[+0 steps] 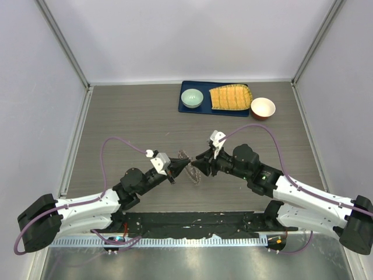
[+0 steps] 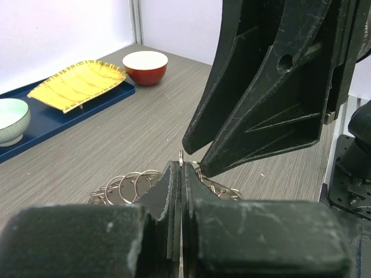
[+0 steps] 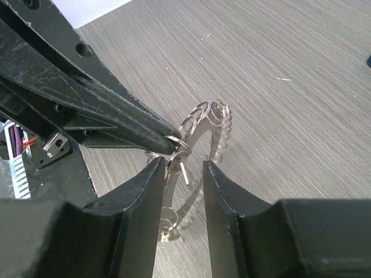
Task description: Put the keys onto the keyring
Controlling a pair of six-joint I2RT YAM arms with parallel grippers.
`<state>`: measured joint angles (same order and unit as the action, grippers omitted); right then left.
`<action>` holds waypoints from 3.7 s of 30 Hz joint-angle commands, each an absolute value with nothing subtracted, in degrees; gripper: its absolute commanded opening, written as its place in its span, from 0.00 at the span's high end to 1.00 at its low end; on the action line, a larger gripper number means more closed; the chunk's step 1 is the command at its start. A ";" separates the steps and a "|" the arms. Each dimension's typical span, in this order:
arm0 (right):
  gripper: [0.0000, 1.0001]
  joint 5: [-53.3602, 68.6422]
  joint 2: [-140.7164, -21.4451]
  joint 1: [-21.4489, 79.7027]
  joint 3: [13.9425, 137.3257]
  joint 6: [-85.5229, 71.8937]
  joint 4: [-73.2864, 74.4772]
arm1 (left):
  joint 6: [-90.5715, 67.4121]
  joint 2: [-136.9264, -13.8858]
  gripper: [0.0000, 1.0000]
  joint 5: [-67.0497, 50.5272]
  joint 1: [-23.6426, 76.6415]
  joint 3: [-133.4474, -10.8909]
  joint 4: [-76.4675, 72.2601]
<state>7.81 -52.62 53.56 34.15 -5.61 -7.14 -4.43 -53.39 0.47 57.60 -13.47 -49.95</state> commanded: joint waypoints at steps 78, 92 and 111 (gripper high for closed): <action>0.99 15.64 -49.40 53.96 40.16 10.98 5.53 | -9.67 -52.98 0.44 -43.66 36.74 -27.06 -26.97; 0.99 12.83 -48.87 53.96 40.34 11.43 5.98 | -8.37 -66.54 0.38 -56.78 36.47 -31.91 -31.20; 0.99 15.47 -49.48 53.96 40.61 11.43 6.33 | 6.67 -74.61 0.62 -61.87 36.56 -41.66 -12.23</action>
<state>14.31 -50.33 53.58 37.74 10.83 9.15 3.88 -73.65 -59.46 36.62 -39.24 -15.11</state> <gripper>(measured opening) 0.034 0.383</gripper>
